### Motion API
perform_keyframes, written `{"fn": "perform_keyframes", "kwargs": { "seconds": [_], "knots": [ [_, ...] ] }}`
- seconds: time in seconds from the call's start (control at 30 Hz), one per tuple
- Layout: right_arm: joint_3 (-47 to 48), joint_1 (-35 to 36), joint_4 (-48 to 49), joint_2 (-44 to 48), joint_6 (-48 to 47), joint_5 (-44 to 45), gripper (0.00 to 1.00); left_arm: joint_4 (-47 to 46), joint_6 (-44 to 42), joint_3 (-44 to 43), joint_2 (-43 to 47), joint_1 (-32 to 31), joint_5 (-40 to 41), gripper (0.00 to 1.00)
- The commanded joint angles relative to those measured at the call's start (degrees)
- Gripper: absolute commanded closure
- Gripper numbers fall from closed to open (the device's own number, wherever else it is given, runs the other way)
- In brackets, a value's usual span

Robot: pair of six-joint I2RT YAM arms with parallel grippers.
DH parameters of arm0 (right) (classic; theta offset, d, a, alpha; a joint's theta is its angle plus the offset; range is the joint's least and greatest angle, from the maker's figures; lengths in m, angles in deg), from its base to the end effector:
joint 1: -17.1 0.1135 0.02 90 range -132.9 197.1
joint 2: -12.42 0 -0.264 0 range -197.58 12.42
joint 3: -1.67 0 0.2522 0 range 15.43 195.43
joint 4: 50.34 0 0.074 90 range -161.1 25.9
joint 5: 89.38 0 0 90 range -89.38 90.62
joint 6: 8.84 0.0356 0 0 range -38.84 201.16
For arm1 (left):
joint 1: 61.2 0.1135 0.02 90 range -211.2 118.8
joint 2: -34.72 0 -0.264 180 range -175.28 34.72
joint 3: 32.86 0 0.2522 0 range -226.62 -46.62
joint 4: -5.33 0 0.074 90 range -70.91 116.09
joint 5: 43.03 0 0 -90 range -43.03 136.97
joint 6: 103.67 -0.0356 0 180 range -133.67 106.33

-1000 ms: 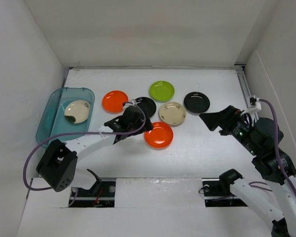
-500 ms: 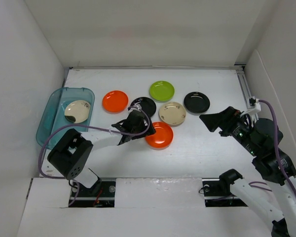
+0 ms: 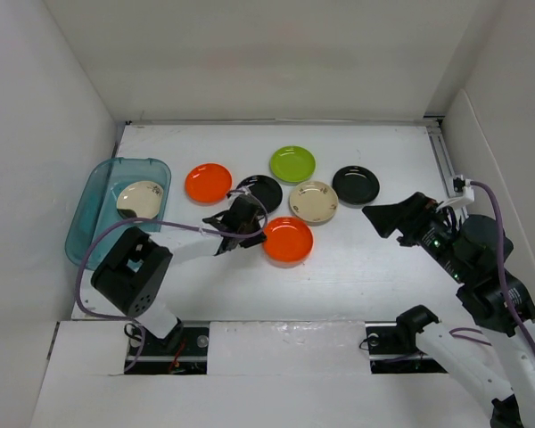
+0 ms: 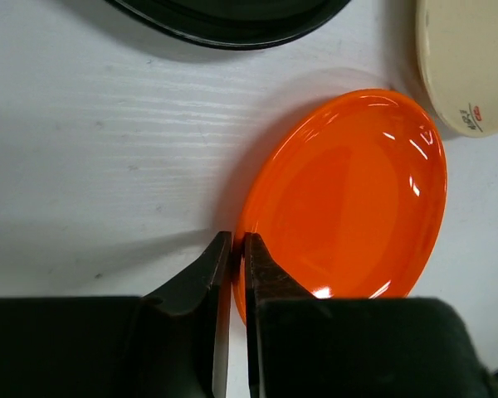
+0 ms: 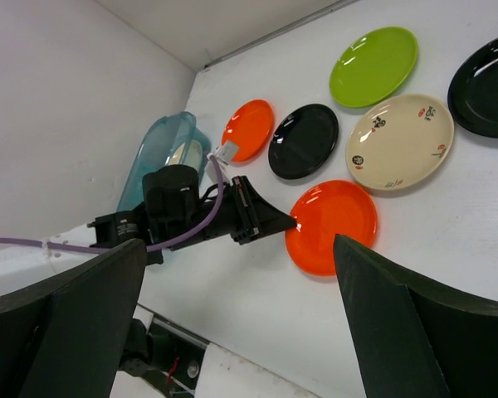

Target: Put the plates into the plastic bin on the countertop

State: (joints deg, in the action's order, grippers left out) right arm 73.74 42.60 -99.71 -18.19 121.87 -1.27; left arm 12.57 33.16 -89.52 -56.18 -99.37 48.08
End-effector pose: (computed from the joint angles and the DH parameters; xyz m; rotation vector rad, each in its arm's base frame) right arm 0.0810 0.0399 0.3998 0.2114 1.7778 0.8760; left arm 0.2479 -0.1940 0.1630 -0.1924 2.4016 -0.7164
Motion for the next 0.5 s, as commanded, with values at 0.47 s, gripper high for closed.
{"fn": "perform_keyframes", "kwargs": {
  "seconds": [0.47],
  "knots": [
    [-2.2, -0.4, 4.9, -1.3, -0.8, -0.7, 0.0, 30.1, -5.8, -24.0, 19.5, 51.6, -1.7, 1.0]
  ]
}}
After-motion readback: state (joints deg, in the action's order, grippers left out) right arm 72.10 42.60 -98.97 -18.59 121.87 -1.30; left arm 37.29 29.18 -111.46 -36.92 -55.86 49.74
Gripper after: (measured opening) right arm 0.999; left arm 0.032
